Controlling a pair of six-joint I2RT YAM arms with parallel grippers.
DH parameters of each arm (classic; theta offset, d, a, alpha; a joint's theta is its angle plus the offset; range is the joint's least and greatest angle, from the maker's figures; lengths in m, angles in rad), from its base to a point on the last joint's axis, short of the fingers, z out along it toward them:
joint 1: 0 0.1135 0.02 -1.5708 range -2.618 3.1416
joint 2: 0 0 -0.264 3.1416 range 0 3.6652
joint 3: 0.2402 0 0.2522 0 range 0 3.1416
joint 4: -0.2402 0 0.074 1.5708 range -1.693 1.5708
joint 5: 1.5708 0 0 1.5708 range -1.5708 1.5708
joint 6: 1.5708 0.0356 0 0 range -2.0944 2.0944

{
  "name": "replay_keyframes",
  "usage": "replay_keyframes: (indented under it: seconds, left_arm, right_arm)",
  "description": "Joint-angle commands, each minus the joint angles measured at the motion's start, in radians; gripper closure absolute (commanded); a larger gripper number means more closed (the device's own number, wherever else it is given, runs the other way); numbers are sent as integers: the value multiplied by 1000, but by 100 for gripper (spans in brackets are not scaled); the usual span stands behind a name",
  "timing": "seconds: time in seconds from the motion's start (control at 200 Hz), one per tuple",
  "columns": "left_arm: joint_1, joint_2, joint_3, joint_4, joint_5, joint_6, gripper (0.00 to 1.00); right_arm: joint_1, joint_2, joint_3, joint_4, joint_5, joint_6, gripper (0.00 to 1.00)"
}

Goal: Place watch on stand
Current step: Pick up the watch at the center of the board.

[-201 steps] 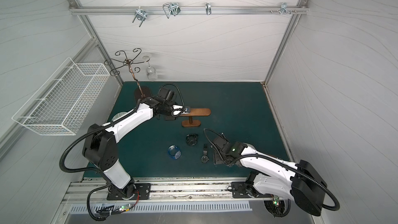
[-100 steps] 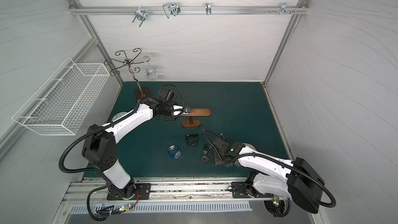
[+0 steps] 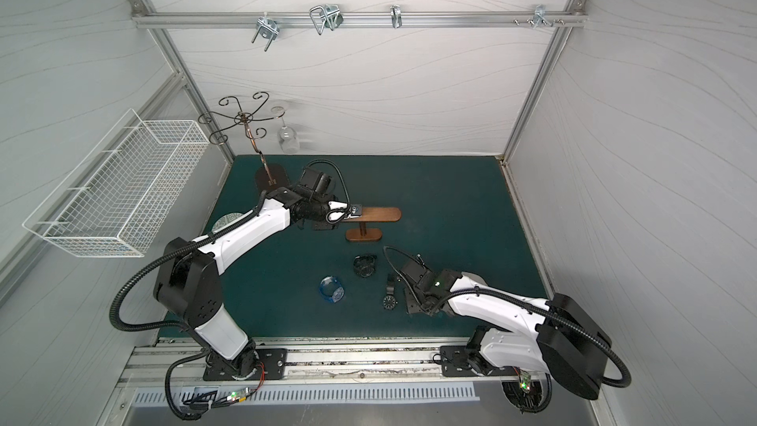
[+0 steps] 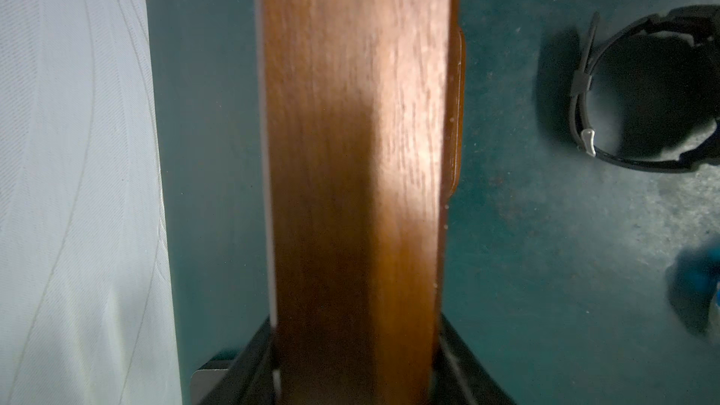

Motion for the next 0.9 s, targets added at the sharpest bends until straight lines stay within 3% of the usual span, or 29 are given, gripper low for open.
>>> replay_keyframes:
  seconds: [0.0,0.89]
  left_arm:
    - [-12,3,-20,-63,27,30,48]
    - [-11,9,-23,-69,38,33,47]
  right_arm:
    - [5,11,12,6,2,-5,43]
    - [5,46,23,31,25,-27,49]
